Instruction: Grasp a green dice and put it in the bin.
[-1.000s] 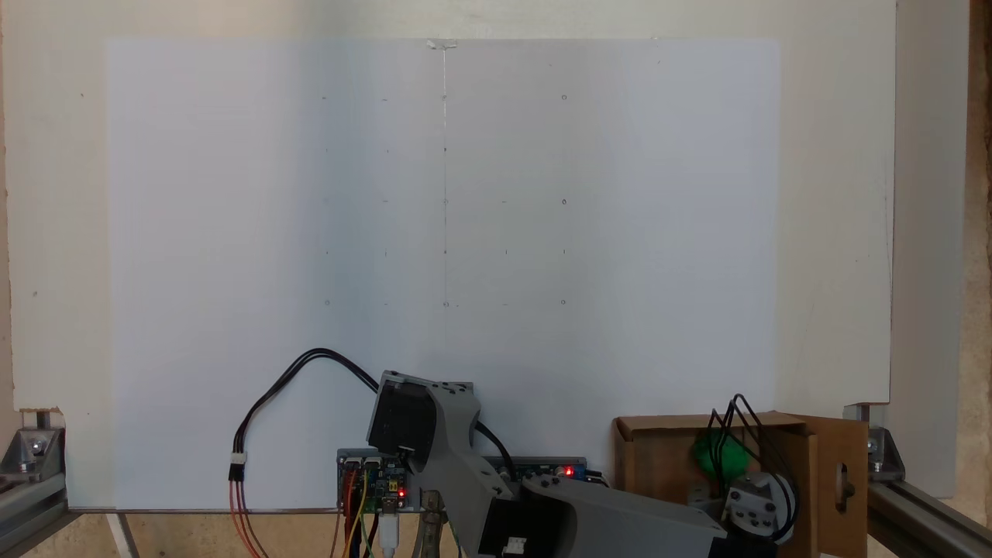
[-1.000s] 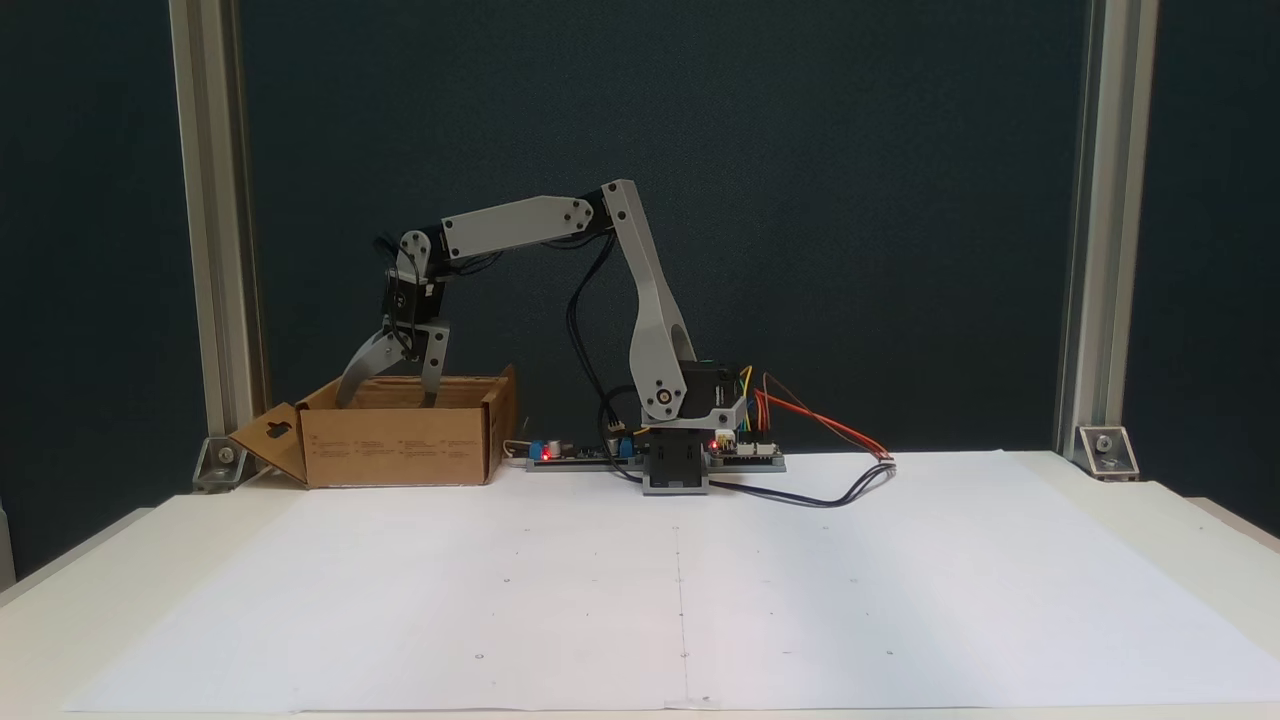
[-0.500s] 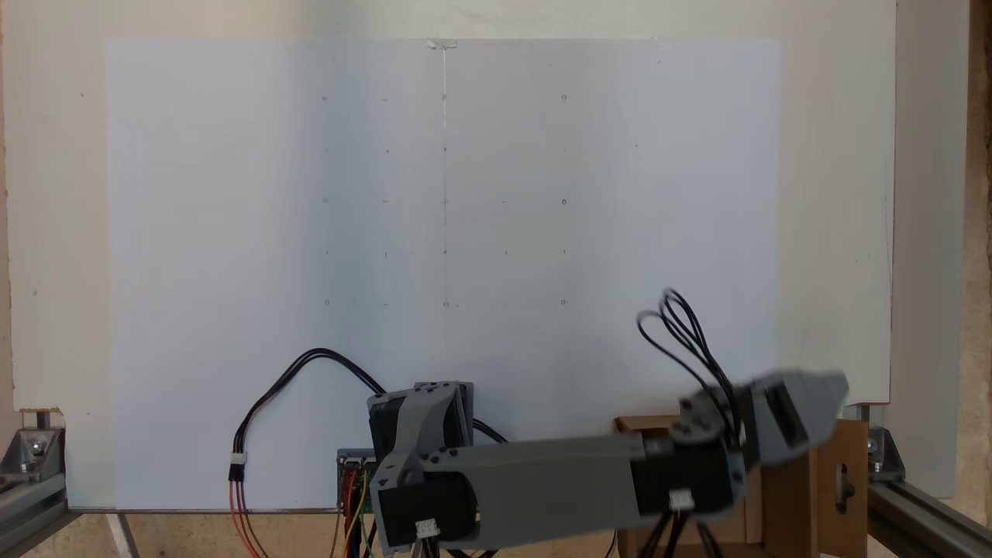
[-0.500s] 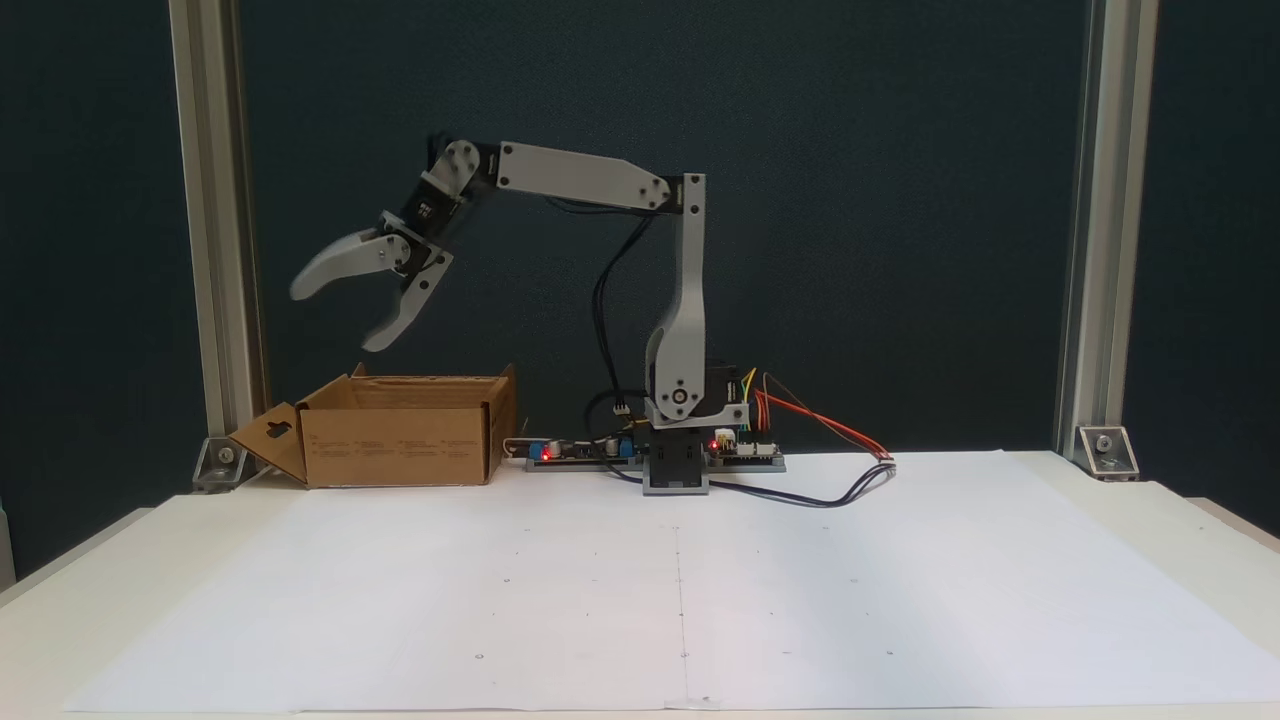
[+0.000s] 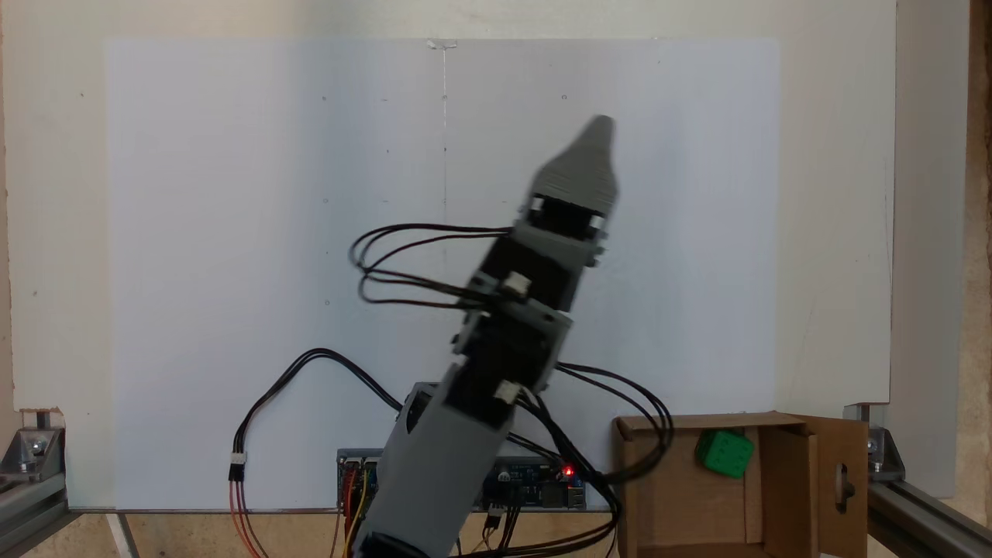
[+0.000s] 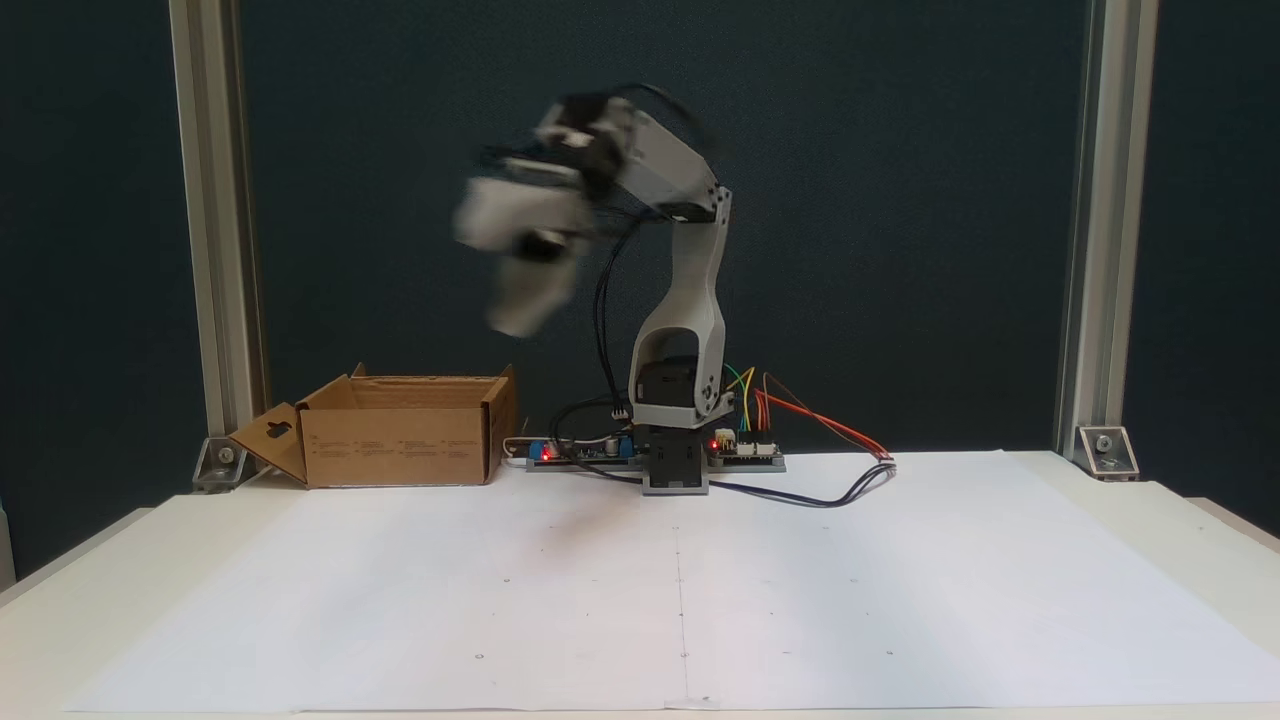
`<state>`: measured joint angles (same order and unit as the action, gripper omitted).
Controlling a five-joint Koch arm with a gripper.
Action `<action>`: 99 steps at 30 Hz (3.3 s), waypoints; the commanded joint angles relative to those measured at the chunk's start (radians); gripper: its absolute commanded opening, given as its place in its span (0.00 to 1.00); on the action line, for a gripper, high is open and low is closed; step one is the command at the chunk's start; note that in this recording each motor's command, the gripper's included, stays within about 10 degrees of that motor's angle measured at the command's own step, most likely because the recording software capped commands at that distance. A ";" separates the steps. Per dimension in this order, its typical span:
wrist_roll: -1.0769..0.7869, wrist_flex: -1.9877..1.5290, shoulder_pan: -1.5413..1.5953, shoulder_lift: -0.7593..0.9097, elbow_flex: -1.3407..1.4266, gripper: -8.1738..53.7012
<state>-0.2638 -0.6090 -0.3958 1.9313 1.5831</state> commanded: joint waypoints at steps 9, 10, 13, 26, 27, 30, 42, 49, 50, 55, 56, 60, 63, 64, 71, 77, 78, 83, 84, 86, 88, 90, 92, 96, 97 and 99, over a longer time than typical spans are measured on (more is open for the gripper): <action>0.219 0.092 0.440 0.299 0.272 0.83; 0.230 0.118 0.446 0.319 0.305 0.83; 0.281 0.207 0.445 0.360 0.374 0.83; 0.324 0.502 0.414 0.443 0.580 0.83; 0.334 0.512 0.414 0.443 0.592 0.84; 0.337 0.545 0.417 0.445 0.624 0.87; 0.328 1.072 0.420 0.443 0.911 0.87; 0.327 1.351 0.419 0.443 1.088 0.84; 0.327 1.393 0.419 0.443 1.106 0.84; 0.325 1.600 0.400 0.443 1.210 0.84; 0.325 1.636 0.394 0.443 1.226 0.84; 0.325 1.741 0.388 0.443 1.273 0.84; 0.324 1.807 0.388 0.443 1.310 0.83; 0.324 1.819 0.387 0.443 1.316 0.83; 0.324 1.879 0.371 0.443 1.351 0.83; 0.322 1.927 0.371 0.442 1.410 0.83; 0.321 1.936 0.371 0.442 1.419 0.83; 0.318 1.979 0.371 0.442 1.460 0.83; 0.319 1.979 0.371 0.442 1.466 0.83; 0.319 1.979 0.371 0.442 1.477 0.83; 0.321 1.977 0.371 0.440 1.494 0.83; 0.321 1.977 0.371 0.440 1.516 0.83; 0.319 1.979 0.371 0.440 1.543 0.83; 0.318 1.979 0.371 0.439 1.546 0.85; 0.318 1.976 0.374 0.437 1.546 0.85; 0.319 1.974 0.387 0.436 1.546 0.86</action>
<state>0.0353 1.2993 -0.0138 2.2596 3.0772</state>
